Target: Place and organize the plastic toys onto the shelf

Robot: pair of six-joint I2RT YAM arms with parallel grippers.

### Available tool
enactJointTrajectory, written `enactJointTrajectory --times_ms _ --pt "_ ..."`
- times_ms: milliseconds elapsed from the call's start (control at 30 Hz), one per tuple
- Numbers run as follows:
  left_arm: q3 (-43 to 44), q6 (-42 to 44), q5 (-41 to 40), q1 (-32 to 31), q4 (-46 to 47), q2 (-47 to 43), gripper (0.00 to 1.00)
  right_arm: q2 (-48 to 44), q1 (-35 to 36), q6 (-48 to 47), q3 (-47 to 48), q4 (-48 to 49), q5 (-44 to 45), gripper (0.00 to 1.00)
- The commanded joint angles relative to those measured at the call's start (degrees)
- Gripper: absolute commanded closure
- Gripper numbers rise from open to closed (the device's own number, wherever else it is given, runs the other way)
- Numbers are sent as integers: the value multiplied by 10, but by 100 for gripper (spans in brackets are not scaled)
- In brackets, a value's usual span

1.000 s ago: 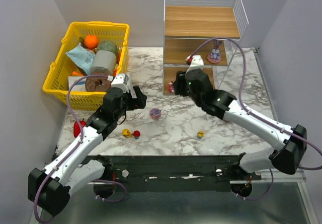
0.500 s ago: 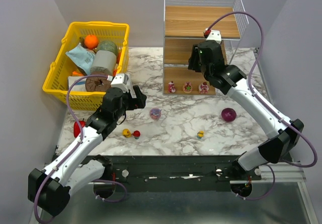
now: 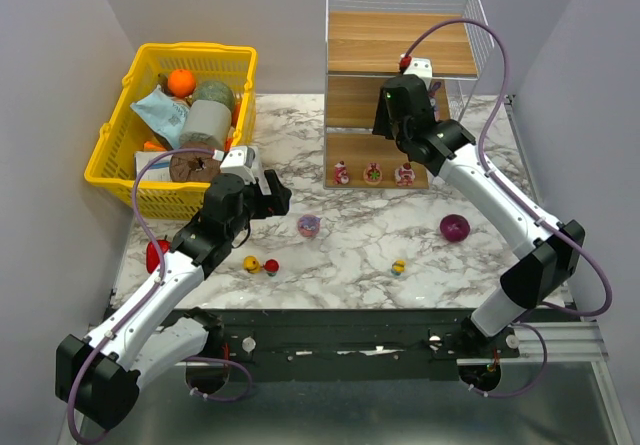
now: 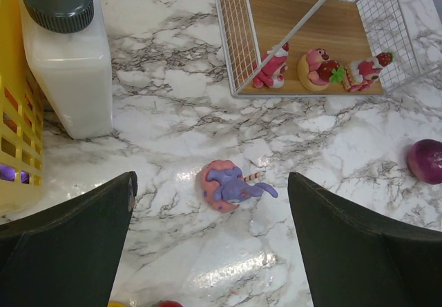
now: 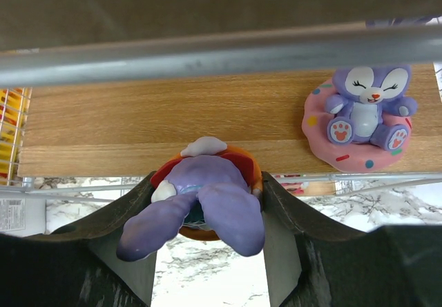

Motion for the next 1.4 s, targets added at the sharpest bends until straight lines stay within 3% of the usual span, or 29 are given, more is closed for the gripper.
enactJointTrajectory --times_ms 0,367,567,833,1367 --pt "0 9 -8 10 -7 -2 1 10 -6 0 17 29 33 63" --pt "-1 10 -8 13 -8 -2 1 -26 -7 7 -60 130 25 63" --pt "-1 9 -6 14 -7 -1 1 -5 -8 5 -55 126 31 61" --pt "-4 8 -6 14 -9 -4 1 30 -8 37 -23 67 57 51" --pt "-6 8 -9 15 -8 -4 1 43 -9 23 -52 124 83 47"
